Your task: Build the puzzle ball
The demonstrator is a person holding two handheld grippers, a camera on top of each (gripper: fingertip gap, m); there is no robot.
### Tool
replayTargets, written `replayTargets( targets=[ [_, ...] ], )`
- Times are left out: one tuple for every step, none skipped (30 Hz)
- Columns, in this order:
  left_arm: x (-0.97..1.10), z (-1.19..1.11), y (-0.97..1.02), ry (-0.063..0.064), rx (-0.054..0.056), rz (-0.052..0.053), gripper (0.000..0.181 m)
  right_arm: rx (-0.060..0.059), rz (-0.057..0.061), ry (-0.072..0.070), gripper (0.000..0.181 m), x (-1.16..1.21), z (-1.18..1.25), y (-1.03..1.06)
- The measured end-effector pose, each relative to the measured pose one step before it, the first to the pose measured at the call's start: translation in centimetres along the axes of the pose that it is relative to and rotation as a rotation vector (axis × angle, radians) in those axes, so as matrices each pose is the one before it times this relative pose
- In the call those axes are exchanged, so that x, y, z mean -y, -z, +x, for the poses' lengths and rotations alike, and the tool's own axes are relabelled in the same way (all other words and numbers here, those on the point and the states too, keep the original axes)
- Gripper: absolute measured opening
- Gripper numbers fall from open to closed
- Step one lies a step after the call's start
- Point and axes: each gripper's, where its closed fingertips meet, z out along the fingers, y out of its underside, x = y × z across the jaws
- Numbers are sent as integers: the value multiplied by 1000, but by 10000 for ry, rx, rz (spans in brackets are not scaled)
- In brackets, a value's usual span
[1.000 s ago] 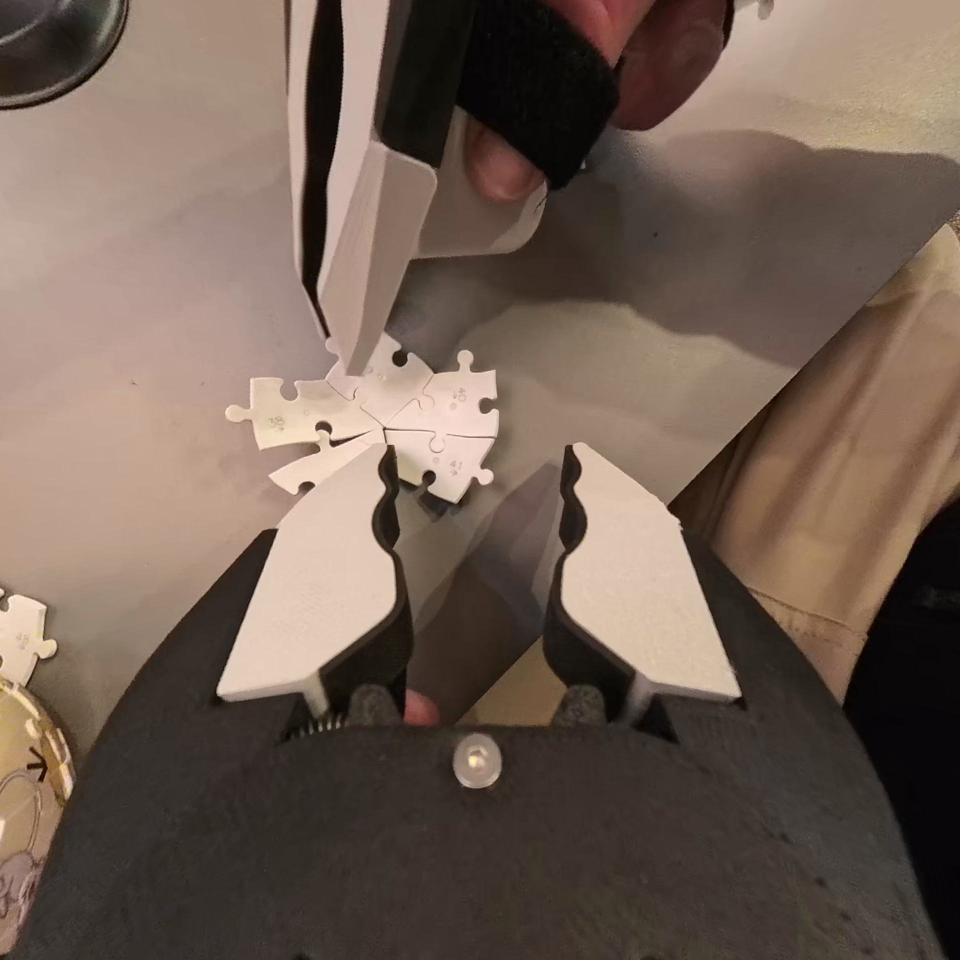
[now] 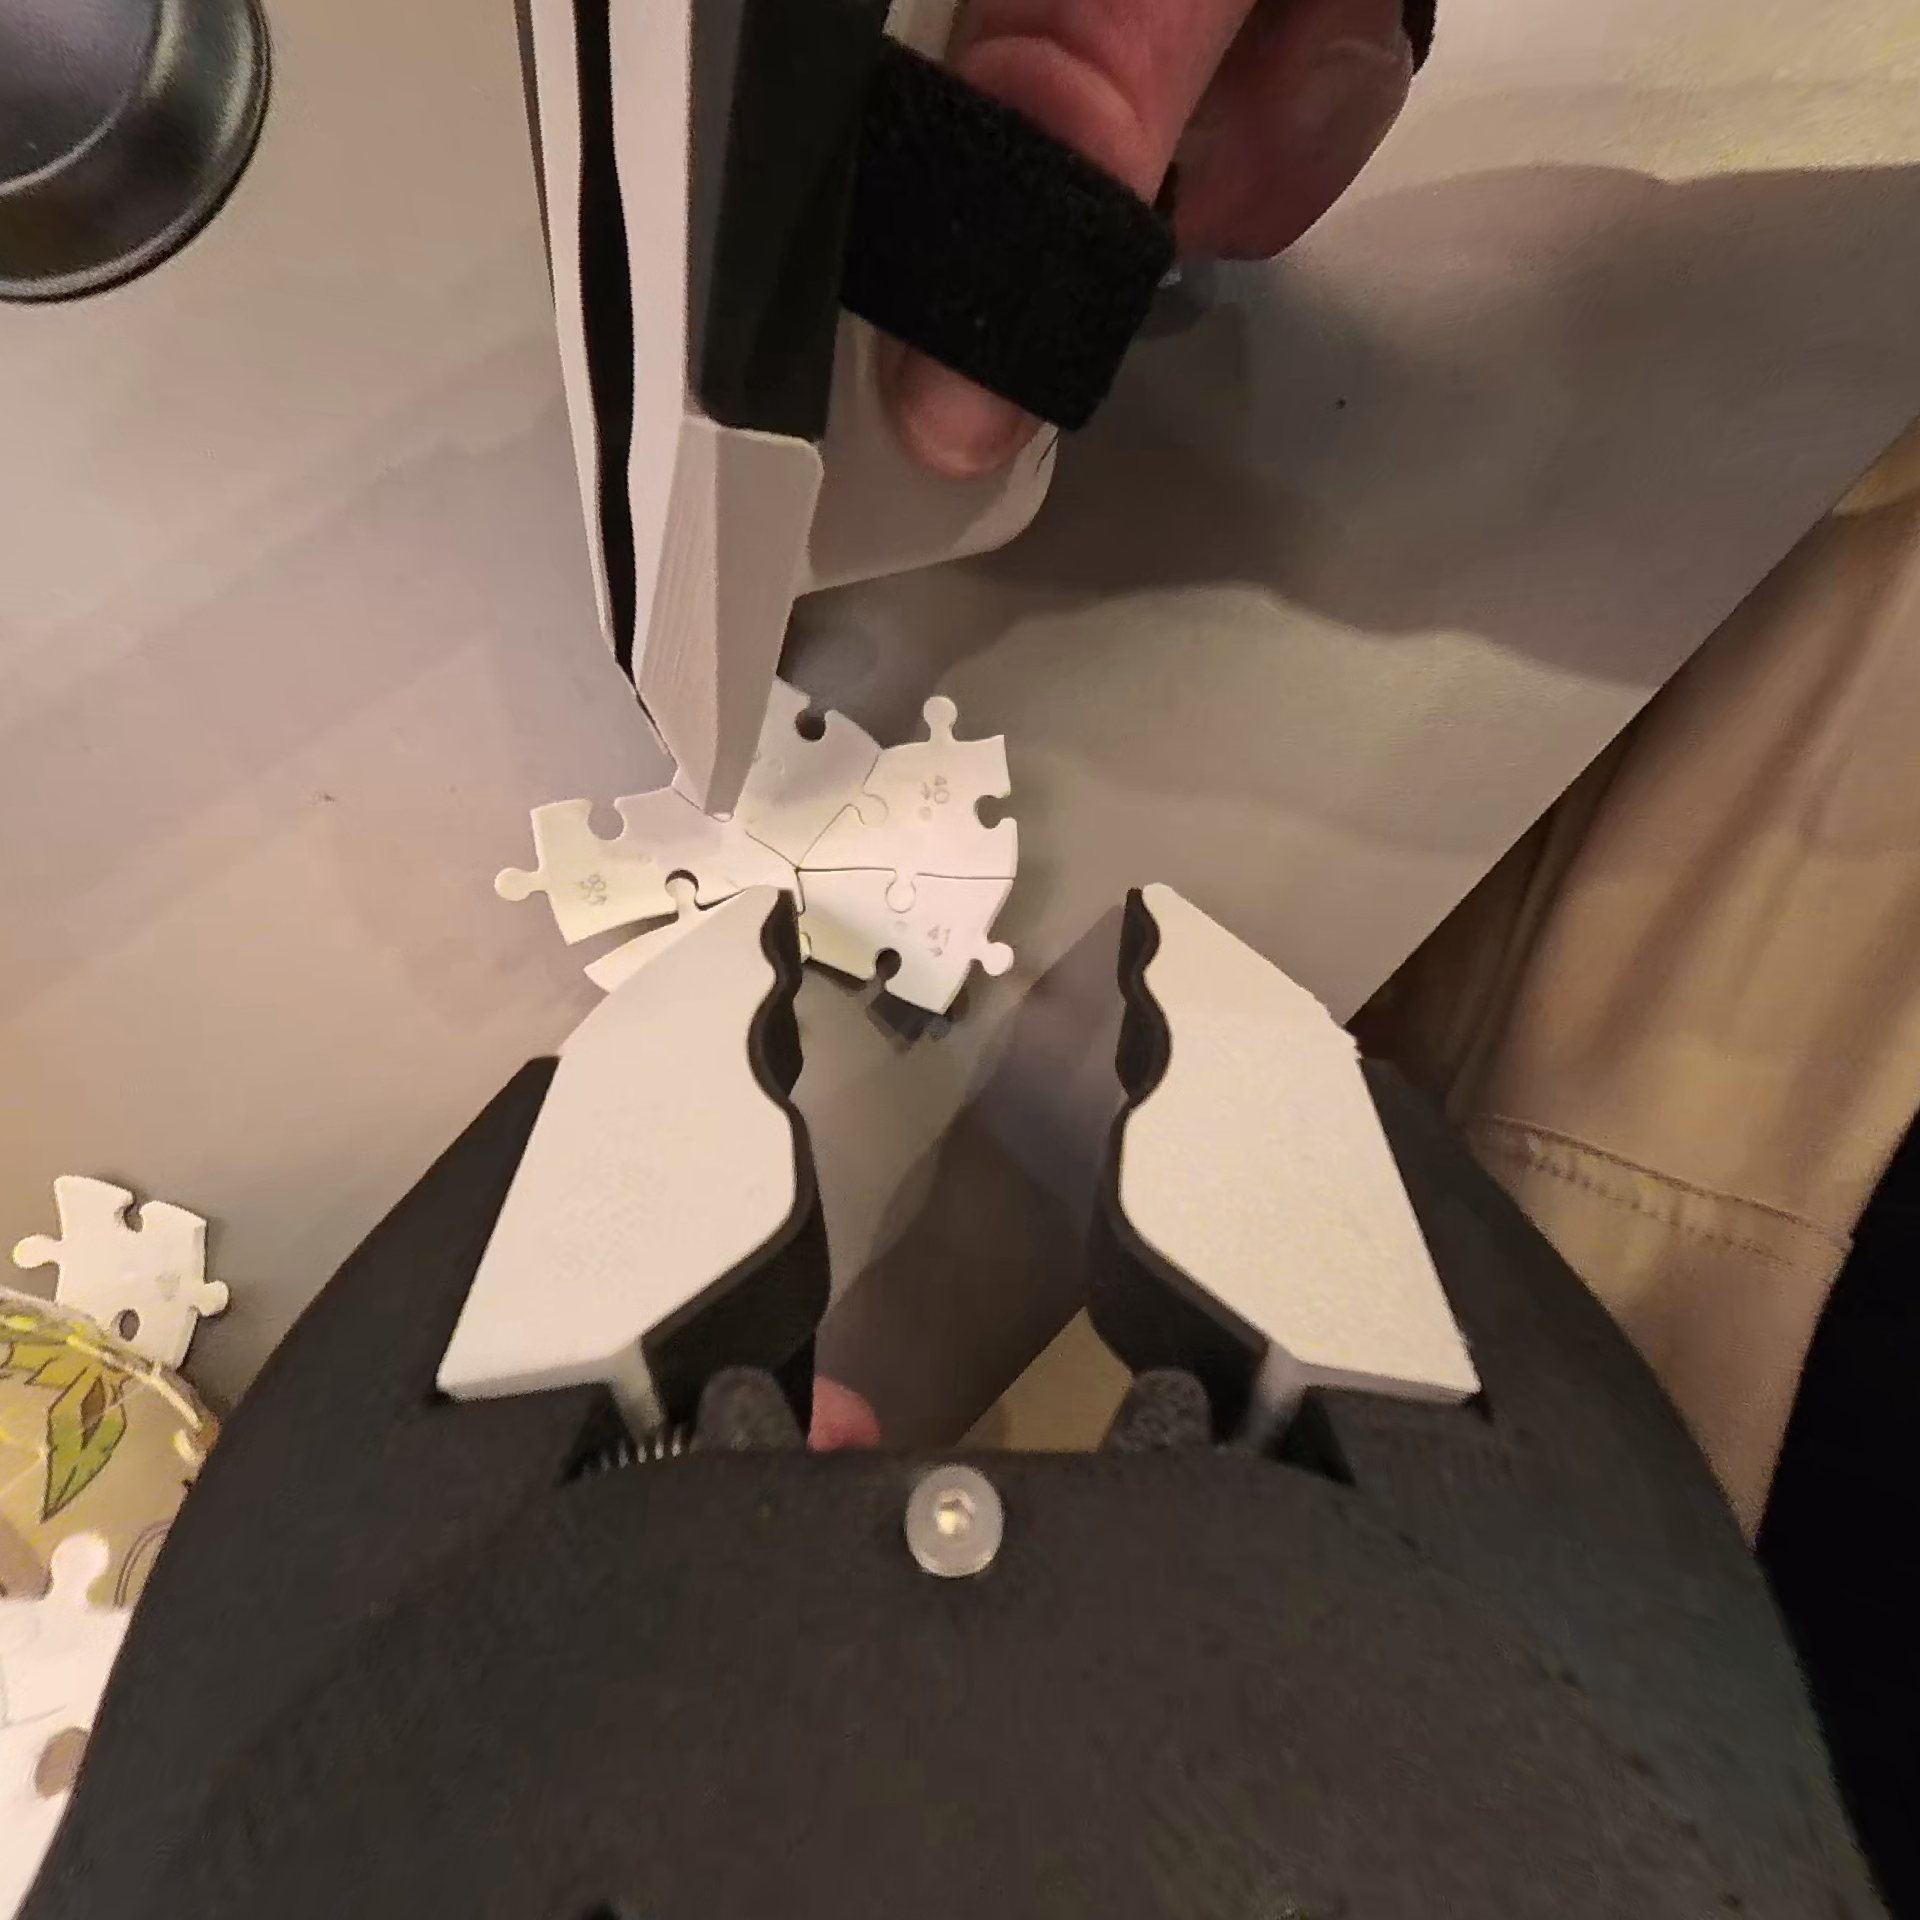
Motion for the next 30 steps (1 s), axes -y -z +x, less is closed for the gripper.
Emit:
replayTargets(
  targets=[
    [-13, 14, 5, 36, -19, -11, 59, 2, -4, 11, 12, -7, -4, -3],
    [-22, 50, 7, -54, -42, -43, 59, 5, -6, 7, 12, 0, -1, -2],
    [-25, 17, 12, -47, -26, -80, 59, 11, -3, 4, 12, 2, -19, -9],
    [-15, -5, -2, -36, -27, -104, 59, 9, 2, -1, 13, 14, -26, -23],
    [9, 19, -13, -68, -34, -95, 59, 0, -4, 5, 13, 7, -31, -6],
    [35, 95, -6, -121, -55, -64, 58, -8, -15, 13, 14, 3, -25, -3],
    [23, 78, -7, -121, -41, -56, 56, -23, -20, 24, 14, 2, -2, 7],
    [24, 62, -10, -116, -40, -72, 56, -13, -9, 10, 14, -5, -4, -9],
    [40, 80, -7, -131, -51, -72, 54, 11, -6, -8, 14, -8, -23, -13],
    [64, 27, -9, -143, -8, -82, 54, 12, -11, -1, 14, -20, -14, -16],
    [51, 7, -3, -171, 17, -59, 54, -5, -5, 3, 13, -12, 13, -20],
    [29, 13, -6, -111, -13, -60, 54, 2, 2, 6, 13, 0, -7, -6],
    [20, 20, -15, -66, -43, -31, 53, 9, -1, -5, 13, -7, -10, -5],
    [-10, -28, -12, -36, -33, -20, 54, 6, -2, 2, 13, -3, -6, 2],
    [-2, -27, -3, -44, -29, -8, 55, 11, -1, 8, 13, -9, -13, -11],
    [6, -16, -9, -17, -25, -26, 55, 15, 1, 3, 13, -5, -13, -7],
    [-4, 27, -13, -6, -42, -19, 55, 8, -3, 1, 13, -13, -12, 8],
    [4, 23, 1, -45, -15, 0, 54, -1, -11, 8, 13, -26, -2, 25],
    [-8, -25, 19, -36, 27, -13, 55, 0, -1, 7, 13, -17, 2, 12],
    [-23, 76, 22, -41, -10, -18, 53, -2, 11, -3, 13, -12, 9, 8],
    [5, 113, 23, -63, -7, -8, 51, -1, 5, -4, 13, -11, 17, 12],
    [-33, 35, 28, -35, 9, 10, 51, 3, -1, 1, 12, -13, 9, 23],
    [-48, 58, 15, 39, -57, 26, 50, 1, 1, 0, 12, -8, 20, 26],
    [-43, 18, 13, 13, -41, 30, 50, -10, 2, 2, 12, -6, 15, 22],
    [-36, -17, 12, -26, -6, 22, 51, -15, -1, 7, 12, -12, 17, 19],
    [-6, -2, 1, 32, -16, 12, 51, 2, -15, 11, 13, -19, -16, 23],
    [-5, 4, 5, -28, -3, 2, 51, -7, -16, 19, 13, -20, -20, 20],
    [-8, -6, 2, -12, -12, -16, 51, -11, -3, 7, 14, -20, -12, 21],
    [-18, -44, -12, 41, -16, -32, 52, -9, -4, 3, 14, -11, -29, 18],
    [-10, -57, -17, 60, -33, 9, 53, -7, 8, 30, 15, 18, -74, 44]
  ],
)
